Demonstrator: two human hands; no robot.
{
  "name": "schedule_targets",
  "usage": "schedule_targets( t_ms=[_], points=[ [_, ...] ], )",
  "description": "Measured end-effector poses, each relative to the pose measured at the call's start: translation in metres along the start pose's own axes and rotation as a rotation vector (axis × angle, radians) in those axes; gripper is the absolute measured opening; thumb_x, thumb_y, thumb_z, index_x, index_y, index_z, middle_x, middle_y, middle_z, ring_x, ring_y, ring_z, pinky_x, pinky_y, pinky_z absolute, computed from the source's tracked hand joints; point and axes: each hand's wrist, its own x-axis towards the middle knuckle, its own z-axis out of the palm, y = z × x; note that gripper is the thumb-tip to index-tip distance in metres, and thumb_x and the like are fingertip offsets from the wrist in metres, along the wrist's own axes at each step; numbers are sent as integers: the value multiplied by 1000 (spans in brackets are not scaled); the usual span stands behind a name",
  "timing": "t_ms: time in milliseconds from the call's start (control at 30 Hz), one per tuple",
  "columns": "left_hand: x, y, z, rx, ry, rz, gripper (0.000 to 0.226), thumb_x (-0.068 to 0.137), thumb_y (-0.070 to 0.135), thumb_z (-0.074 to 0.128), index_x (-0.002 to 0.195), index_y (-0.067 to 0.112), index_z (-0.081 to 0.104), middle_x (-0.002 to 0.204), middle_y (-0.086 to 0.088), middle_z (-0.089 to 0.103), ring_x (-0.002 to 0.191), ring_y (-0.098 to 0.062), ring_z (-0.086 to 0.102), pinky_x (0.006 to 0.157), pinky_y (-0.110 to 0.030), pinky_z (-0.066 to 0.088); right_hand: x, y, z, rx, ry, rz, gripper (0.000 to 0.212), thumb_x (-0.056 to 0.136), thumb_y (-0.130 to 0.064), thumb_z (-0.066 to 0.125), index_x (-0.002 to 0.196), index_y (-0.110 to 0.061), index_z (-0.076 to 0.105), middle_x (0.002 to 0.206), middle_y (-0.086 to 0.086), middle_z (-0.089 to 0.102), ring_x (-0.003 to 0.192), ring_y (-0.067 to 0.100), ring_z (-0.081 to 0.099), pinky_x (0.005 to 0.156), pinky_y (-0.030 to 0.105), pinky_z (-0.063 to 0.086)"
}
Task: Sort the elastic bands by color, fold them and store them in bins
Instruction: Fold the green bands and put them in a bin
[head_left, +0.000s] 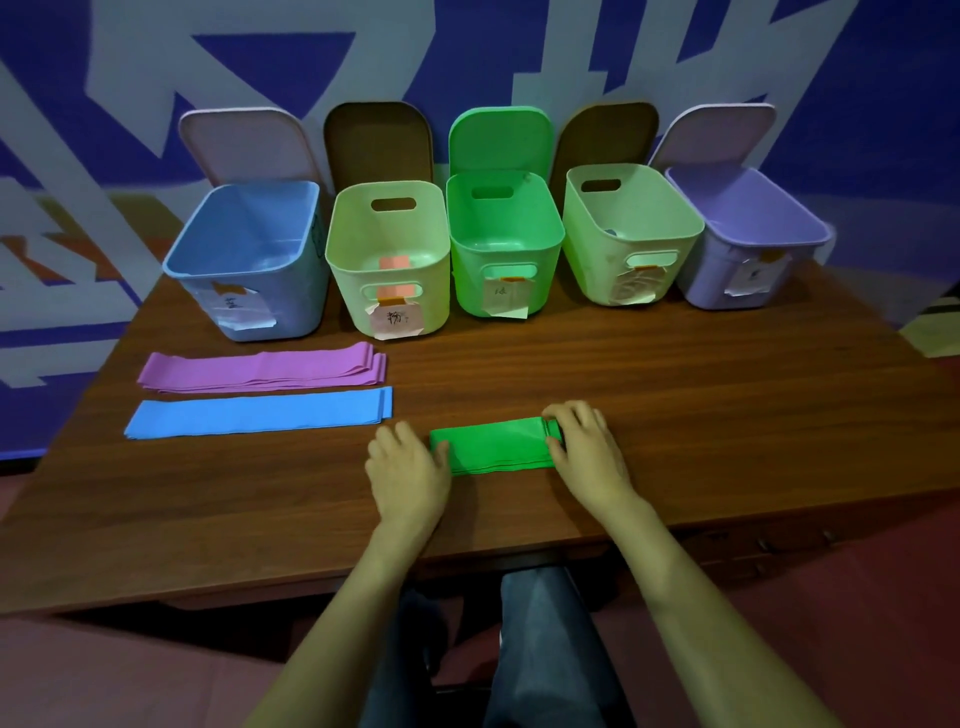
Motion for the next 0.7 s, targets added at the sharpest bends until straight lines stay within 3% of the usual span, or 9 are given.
schedule_targets(
  t_ms=[133, 300, 400, 533, 633, 700],
  points=[
    [-1, -2, 10, -66, -135, -184, 57, 86, 56, 52, 112, 6, 55, 120, -15, 46, 115, -34, 40, 98, -42, 31, -12, 4, 11, -55, 140, -16, 21, 85, -11, 64, 105, -12, 64, 107, 7, 57, 100, 28, 53, 80, 41, 47],
    [7, 6, 7, -336, -209, -241, 26, 84, 35, 63, 101, 16, 57, 118, -11, 50, 117, -32, 43, 99, -39, 31, -12, -2, 7, -122, 140, -14, 16, 88, -14, 59, 102, -11, 66, 117, 11, 55, 119, 30, 43, 95, 48, 41],
    [2, 17, -9, -634, -156, -51, 16, 85, 17, 63, 87, 16, 47, 92, -6, 58, 92, -28, 56, 75, -32, 41, -4, -16, -12, -54, 211, -85, 22, 91, -16, 56, 111, -10, 63, 123, 11, 54, 125, 27, 37, 101, 46, 36],
    [1, 45, -46, -555, -76, 364, 19, 87, 12, 62, 88, 22, 46, 90, 5, 57, 86, -15, 57, 69, -26, 45, 8, -47, -50, -8, 260, -380, 44, 89, -20, 56, 132, -12, 47, 130, 7, 51, 130, 20, 31, 108, 39, 30],
    [13, 63, -65, -441, 41, 582, 17, 85, 12, 63, 93, 17, 49, 93, -2, 63, 86, -25, 60, 68, -35, 47, 15, -61, -72, -35, 326, -495, 35, 85, -21, 48, 118, -12, 57, 118, 3, 57, 123, 20, 40, 108, 38, 31],
    [20, 70, -73, -496, 91, 629, 24, 83, 10, 65, 99, 13, 48, 94, -5, 63, 87, -27, 61, 68, -36, 48, 20, -64, -84, -53, 383, -490, 29, 84, -24, 46, 105, -13, 62, 105, 2, 62, 112, 21, 50, 103, 37, 35]
  ],
)
